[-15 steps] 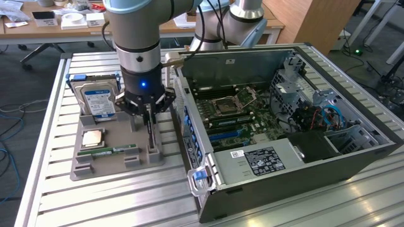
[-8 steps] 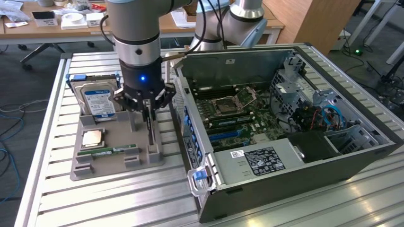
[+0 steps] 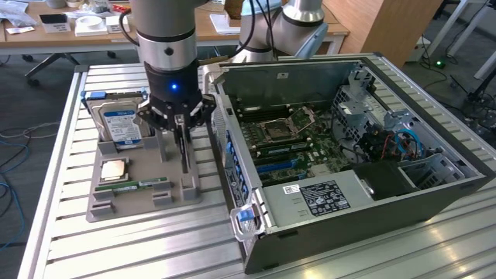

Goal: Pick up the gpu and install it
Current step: 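Pick up the gpu and move the gpu toward the slot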

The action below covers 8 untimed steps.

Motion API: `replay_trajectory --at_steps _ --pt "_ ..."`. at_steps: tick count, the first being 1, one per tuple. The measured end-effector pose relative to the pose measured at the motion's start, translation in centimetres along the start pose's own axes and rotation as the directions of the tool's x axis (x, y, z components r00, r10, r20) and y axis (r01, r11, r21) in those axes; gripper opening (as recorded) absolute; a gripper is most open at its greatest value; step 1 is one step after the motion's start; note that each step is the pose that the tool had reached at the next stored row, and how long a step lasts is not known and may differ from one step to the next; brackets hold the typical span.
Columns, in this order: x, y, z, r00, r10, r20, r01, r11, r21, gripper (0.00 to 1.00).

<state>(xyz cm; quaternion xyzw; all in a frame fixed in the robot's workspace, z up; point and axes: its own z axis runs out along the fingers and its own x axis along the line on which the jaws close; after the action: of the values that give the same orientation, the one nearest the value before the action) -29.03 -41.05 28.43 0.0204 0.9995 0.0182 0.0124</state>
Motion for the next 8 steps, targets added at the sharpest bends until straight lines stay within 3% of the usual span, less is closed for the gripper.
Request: replay_trajectory --at_steps 8 --pt "0.0 0.06 -1.84 1.0000 0.000 -0.0001 0.000 1.0000 0.0001 0.26"
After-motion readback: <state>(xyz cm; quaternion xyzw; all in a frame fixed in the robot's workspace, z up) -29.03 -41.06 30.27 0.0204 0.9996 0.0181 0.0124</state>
